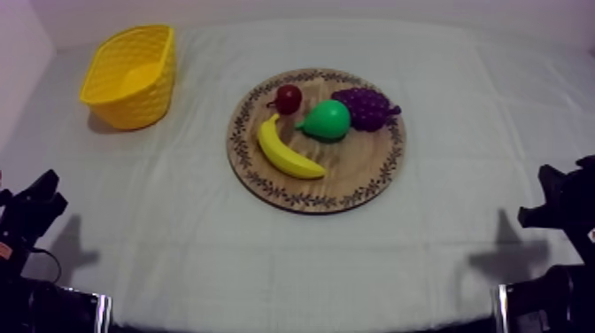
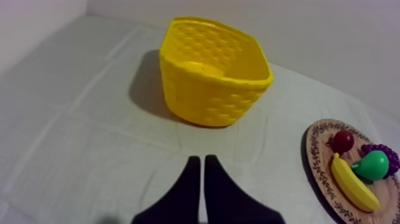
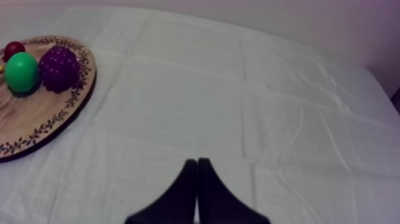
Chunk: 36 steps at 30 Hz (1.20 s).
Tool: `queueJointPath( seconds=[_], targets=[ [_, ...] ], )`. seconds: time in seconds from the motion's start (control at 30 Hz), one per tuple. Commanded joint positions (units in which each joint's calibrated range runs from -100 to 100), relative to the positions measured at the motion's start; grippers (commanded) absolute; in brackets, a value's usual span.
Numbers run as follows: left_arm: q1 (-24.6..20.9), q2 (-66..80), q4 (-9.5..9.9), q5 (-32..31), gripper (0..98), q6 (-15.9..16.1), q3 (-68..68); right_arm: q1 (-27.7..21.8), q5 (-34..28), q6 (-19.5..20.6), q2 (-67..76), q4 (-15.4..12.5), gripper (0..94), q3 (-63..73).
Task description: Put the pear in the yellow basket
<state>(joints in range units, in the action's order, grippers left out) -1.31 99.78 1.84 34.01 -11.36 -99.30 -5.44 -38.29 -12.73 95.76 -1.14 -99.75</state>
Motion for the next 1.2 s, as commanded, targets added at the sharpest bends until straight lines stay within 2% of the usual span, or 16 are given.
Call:
queueJointPath(
  seconds=[0.0,0.2,0.6,0.73,0.97,1.17],
  targets=[
    [-3.6,0.0,0.63,6.5,0.0,10.5,1.9,0.0,0.1,0.0,0.0,0.0,0.3,0.0],
    [-3.6,0.0,0.63,6.7,0.0,8.8,1.9,0.0,0.1,0.0,0.0,0.0,0.3,0.0],
    [-2.5,0.0,0.87,7.1,2.3,9.1,2.1,0.0,0.1,0.0,0.0,0.0,0.3,0.0],
    [-1.5,-0.9,2.27,6.8,2.2,7.9,3.0,0.0,0.1,0.0,0.0,0.0,0.3,0.0],
    [3.2,-10.7,5.82,7.7,2.2,4.9,17.4,0.0,0.1,0.0,0.0,0.0,0.3,0.0],
    [9.8,-20.1,6.66,12.4,2.2,3.9,37.0,0.0,0.1,0.0,0.0,0.0,0.3,0.0]
  ],
)
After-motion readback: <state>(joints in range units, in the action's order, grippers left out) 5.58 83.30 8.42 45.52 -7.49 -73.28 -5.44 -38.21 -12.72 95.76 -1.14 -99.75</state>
